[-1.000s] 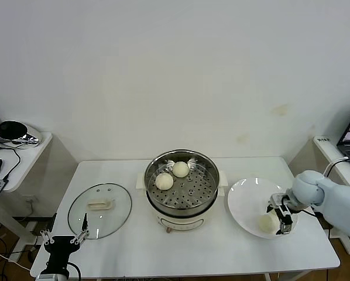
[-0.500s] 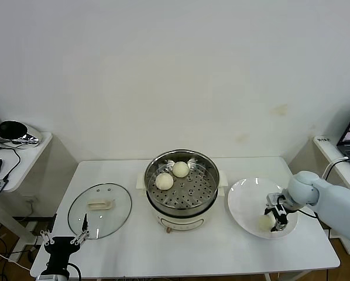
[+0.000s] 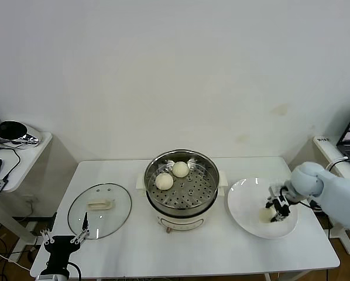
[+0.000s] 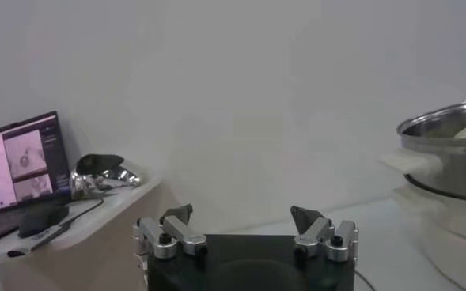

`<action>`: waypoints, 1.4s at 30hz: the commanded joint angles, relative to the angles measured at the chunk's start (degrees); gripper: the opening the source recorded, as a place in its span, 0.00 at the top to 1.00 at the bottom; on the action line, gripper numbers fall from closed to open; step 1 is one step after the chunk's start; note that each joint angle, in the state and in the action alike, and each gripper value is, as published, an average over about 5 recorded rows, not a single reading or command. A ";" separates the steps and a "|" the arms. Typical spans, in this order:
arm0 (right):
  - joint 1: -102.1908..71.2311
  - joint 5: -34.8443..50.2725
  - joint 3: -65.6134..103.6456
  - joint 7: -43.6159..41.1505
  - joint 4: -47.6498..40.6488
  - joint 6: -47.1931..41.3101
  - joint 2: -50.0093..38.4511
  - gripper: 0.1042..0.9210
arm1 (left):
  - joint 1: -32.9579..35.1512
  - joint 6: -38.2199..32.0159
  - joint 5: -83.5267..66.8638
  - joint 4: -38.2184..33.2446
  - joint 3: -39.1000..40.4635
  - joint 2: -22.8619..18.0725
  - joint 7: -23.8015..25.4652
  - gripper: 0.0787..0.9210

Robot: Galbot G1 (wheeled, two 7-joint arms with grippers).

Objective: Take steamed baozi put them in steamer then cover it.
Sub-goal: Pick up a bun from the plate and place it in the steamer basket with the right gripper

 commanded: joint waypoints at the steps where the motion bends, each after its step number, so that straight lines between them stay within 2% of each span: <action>1: 20.07 7.15 -5.20 -2.16 -1.16 0.15 3.29 0.50 | 0.02 -0.04 -0.06 -0.07 0.06 0.08 0.00 0.12; 8: 35.17 13.51 -13.24 -2.89 -3.07 0.80 13.64 0.49 | -0.02 -0.18 -0.16 -0.22 0.17 0.30 -0.02 0.12; 12: 37.91 15.95 -16.36 -2.17 -3.17 2.55 19.49 0.49 | 0.00 -0.22 -0.21 -0.56 0.16 0.25 -0.02 0.12; 17: 36.98 18.33 -20.19 1.47 -3.04 8.80 27.02 0.49 | -0.02 -0.29 -0.29 -0.71 -0.06 0.18 -0.09 0.12; 28: 32.14 13.24 -26.14 1.90 -3.55 22.48 37.22 0.49 | -0.62 -0.23 -0.49 -0.68 -0.84 -0.38 -0.12 0.12; 42: 27.88 2.60 -28.57 0.76 -3.45 34.68 37.92 0.48 | -0.69 -0.46 -0.74 0.03 -1.23 -1.02 -0.23 0.12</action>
